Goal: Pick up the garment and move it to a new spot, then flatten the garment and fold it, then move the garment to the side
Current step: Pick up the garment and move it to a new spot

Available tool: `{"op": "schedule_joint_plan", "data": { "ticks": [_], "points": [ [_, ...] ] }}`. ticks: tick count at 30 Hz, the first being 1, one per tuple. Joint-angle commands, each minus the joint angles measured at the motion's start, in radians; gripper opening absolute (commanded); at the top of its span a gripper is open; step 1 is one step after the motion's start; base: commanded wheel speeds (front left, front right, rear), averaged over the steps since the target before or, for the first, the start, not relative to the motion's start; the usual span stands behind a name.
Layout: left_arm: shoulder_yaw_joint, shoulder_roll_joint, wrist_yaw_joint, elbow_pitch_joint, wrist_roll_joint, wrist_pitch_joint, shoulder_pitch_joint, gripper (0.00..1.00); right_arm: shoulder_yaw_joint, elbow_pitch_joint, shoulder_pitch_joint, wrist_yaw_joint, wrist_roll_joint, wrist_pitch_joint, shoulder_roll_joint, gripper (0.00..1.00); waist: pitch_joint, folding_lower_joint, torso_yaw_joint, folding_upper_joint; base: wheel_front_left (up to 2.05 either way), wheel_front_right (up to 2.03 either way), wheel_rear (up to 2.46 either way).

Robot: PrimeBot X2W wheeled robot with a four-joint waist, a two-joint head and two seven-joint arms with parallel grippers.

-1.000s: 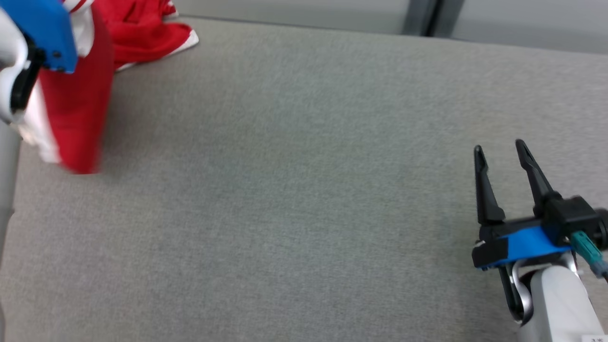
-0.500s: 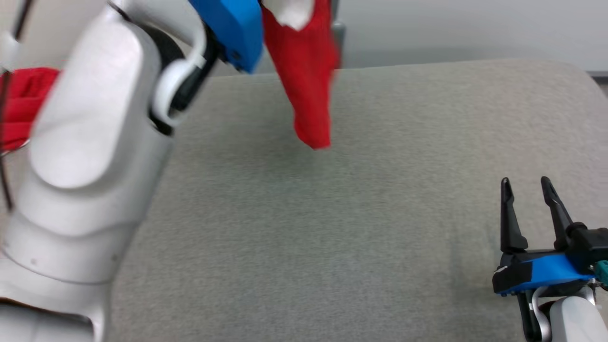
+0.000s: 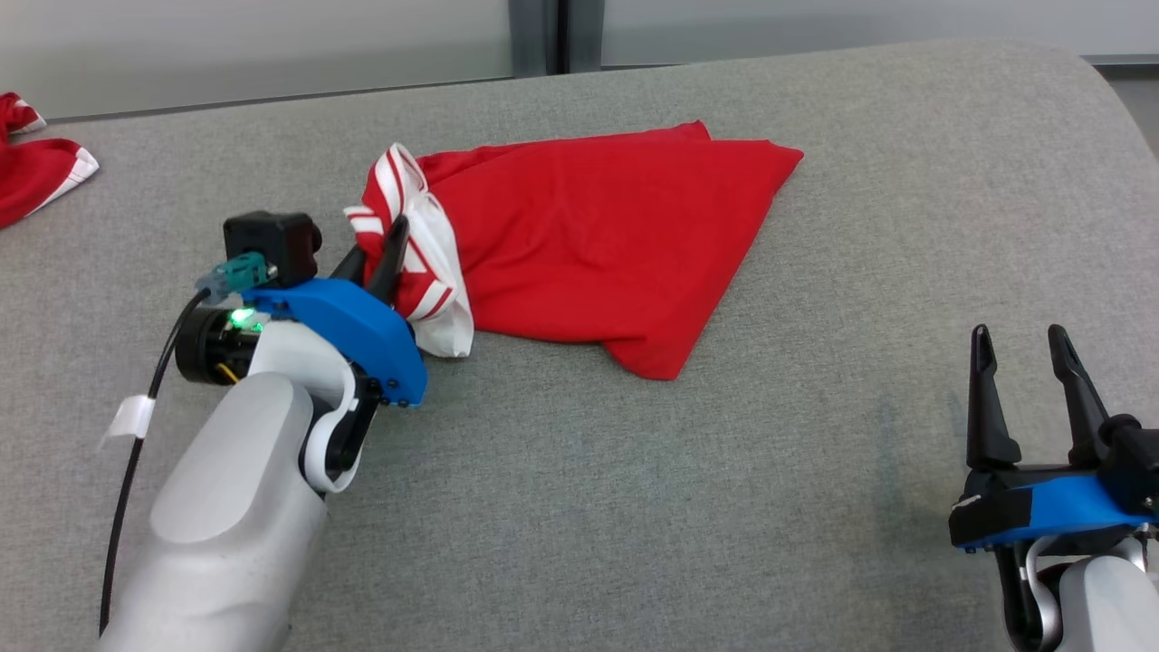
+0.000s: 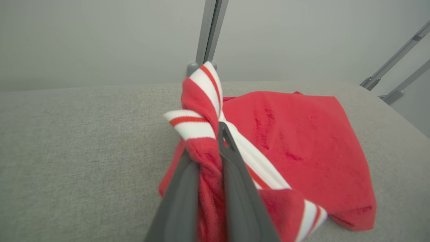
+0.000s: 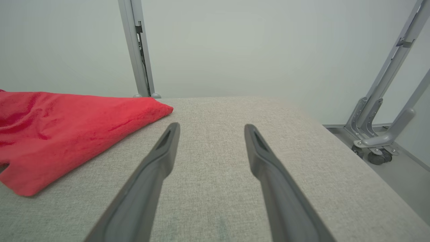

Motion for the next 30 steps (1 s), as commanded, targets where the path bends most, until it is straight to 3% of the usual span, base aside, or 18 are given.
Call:
{"op": "schedule_joint_plan", "data": {
  "ticks": [1,8,9,11,22,30],
  "points": [
    [0.003,0.007,0.006,0.033,-0.001,-0.024,0.01,0.0,0.0,-0.002,-0.017,0.0,0.002,-0.003,-0.004,1.0,0.008,-0.0002,0.006,0.0,0.0,0.0,0.0],
    [0.007,-0.009,0.016,0.162,0.009,-0.106,0.013,0.02,0.017,0.008,-0.031,0.0,0.01,-0.003,-0.004,1.0,0.018,-0.0002,0.019,0.0,0.0,0.0,0.0],
    [0.008,-0.011,0.016,0.176,0.011,-0.12,0.008,0.24,0.019,0.01,-0.033,0.0,0.011,-0.003,-0.004,1.0,0.017,-0.0002,0.02,0.0,0.0,0.0,0.0],
    [0.009,-0.016,0.018,0.204,0.012,-0.147,0.0,1.0,0.026,0.012,-0.037,0.0,0.014,-0.003,-0.004,1.0,0.014,-0.0002,0.023,0.0,0.0,0.0,0.0],
    [-0.014,-0.04,-0.013,0.259,0.04,-0.282,-0.03,1.0,0.013,0.021,-0.017,0.0,0.016,-0.003,-0.004,1.0,-0.074,-0.0002,0.07,0.0,0.0,0.0,0.0],
    [-0.017,-0.059,0.004,0.218,0.07,-0.311,0.041,1.0,0.008,0.016,0.019,0.0,-0.001,-0.003,-0.004,1.0,-0.158,-0.0002,0.116,0.0,0.0,0.0,0.0]
  ]
}}
